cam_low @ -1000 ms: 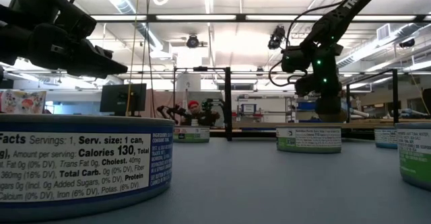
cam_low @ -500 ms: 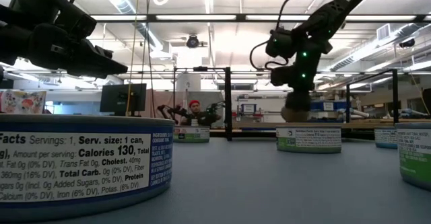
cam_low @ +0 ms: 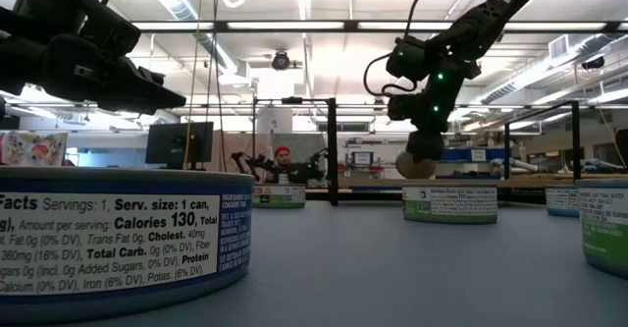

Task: Stack canned seafood by type on shelf
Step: Put the center yellow and blue tuna can on the shelf

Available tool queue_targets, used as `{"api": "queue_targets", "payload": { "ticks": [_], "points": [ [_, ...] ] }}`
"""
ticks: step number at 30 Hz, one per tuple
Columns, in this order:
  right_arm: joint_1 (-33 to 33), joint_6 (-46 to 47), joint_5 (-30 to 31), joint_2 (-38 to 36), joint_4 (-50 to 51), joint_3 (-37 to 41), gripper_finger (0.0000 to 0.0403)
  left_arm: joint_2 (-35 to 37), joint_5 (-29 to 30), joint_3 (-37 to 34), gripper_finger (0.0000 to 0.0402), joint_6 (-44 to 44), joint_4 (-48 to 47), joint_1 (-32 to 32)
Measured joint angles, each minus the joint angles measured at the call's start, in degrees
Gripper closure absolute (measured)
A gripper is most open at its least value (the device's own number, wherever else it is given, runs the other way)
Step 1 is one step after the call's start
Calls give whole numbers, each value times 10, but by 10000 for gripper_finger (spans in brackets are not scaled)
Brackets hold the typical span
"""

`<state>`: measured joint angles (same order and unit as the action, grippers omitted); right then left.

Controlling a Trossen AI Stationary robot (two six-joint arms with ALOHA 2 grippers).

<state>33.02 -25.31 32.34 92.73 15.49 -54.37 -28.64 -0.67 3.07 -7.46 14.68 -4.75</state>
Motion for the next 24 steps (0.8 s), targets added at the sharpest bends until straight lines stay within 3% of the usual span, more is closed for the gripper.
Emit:
{"api": "queue_targets", "payload": {
  "ticks": [7,15,24],
  "points": [
    [-12,-22,-34,0,-24,0,260,0,0,0,385,0,0,0],
    [7,-19,28,0,-4,0,260,0,0,0,385,0,-5,0],
    [21,1,0,-1,13,-1,260,0,0,0,385,0,-5,0]
  ]
}}
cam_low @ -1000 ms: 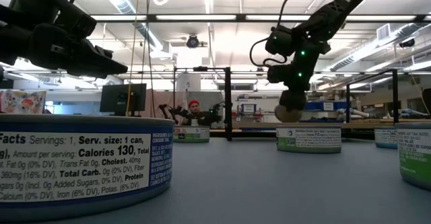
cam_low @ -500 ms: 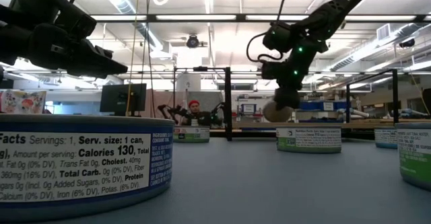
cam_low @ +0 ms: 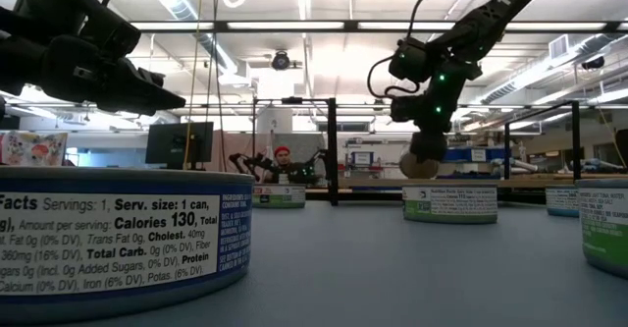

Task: Stack canned seafood by type on shelf
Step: Put the center yellow and blue tuna can on the shelf

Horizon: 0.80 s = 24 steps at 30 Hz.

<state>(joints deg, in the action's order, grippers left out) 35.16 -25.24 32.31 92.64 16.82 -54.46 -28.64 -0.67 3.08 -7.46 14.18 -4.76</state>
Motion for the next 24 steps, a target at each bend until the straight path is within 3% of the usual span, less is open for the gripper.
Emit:
{"api": "queue_targets", "payload": {
  "ticks": [3,8,11,15,24],
  "points": [
    [-1,20,-3,0,1,0,252,0,0,0,385,0,0,0],
    [-4,28,-21,2,28,1,159,0,0,0,385,0,0,0],
    [-6,40,-27,1,48,1,135,0,0,0,385,0,-1,0],
    [-6,51,-51,1,74,1,140,0,0,0,385,0,-4,0],
    [-16,64,-81,-5,103,0,190,0,0,0,385,0,-4,0]
  ]
}}
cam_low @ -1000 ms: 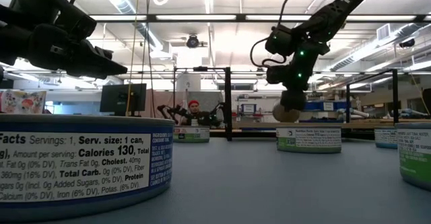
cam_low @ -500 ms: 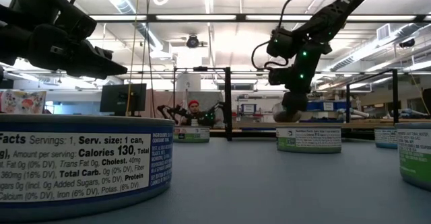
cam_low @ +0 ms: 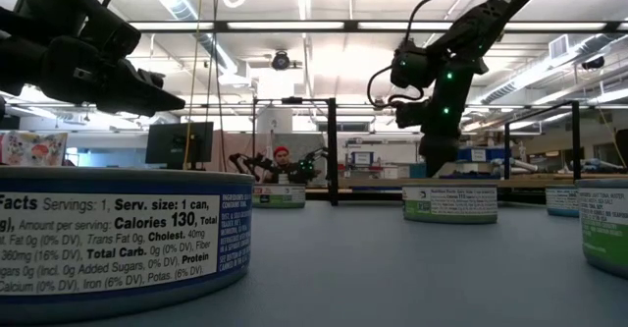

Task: Stack canned seafood by type on shelf
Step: Put the center yellow and blue tuna can on the shelf, then put the middle right green tuna can on the shelf

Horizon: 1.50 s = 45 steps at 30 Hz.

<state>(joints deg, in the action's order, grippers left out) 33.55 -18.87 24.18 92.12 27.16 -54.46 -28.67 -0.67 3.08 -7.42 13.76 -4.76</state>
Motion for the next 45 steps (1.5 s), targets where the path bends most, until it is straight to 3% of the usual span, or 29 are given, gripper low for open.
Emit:
{"api": "queue_targets", "payload": {
  "ticks": [6,14,21,24,30,35,38,45],
  "points": [
    [-10,15,-11,-46,-1,0,224,0,0,0,385,0,0,0],
    [2,73,-80,-102,-3,0,266,0,0,0,385,2,0,0],
    [-5,117,-190,-127,-8,0,379,0,10,0,385,6,0,0],
    [-23,117,-221,-126,-38,3,392,0,16,0,385,6,0,0],
    [-72,116,-215,-149,-241,91,398,0,16,19,385,9,-23,0],
    [-126,157,-212,-176,-371,171,400,-1,13,85,385,0,-114,0],
    [-172,176,-189,-191,-412,197,400,-3,-8,132,385,-3,-184,0],
    [-306,190,-87,-210,-413,205,401,-22,-79,179,385,52,-207,4]
  ]
}}
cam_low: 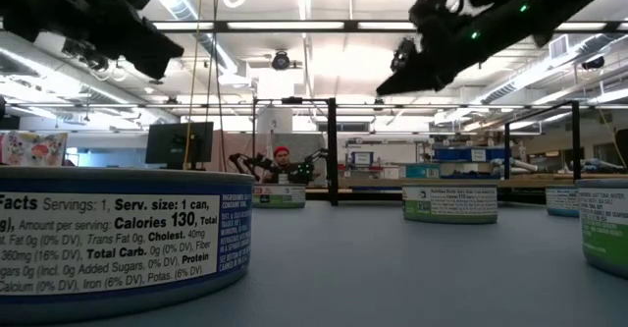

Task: Stack canned seafood by type on shelf
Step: Put the middle right green tuna can on the shelf

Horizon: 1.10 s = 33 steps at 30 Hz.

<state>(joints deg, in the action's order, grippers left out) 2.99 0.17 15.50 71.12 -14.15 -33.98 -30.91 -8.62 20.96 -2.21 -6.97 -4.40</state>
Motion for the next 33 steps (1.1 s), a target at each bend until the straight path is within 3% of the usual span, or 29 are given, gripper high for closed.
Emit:
{"api": "queue_targets", "payload": {
  "ticks": [7,11,21,28,33],
  "points": [
    [-126,30,104,-3,1,0,402,-49,4,38,385,27,-16,32],
    [-175,48,134,-3,1,0,401,-91,5,55,385,36,-17,58],
    [-233,76,134,-3,-5,0,396,-197,7,112,385,71,-38,121],
    [-234,93,125,0,-5,0,391,-253,59,162,385,85,-128,181],
    [-221,120,87,0,-6,0,390,-281,60,188,385,129,-175,215]
  ]
}}
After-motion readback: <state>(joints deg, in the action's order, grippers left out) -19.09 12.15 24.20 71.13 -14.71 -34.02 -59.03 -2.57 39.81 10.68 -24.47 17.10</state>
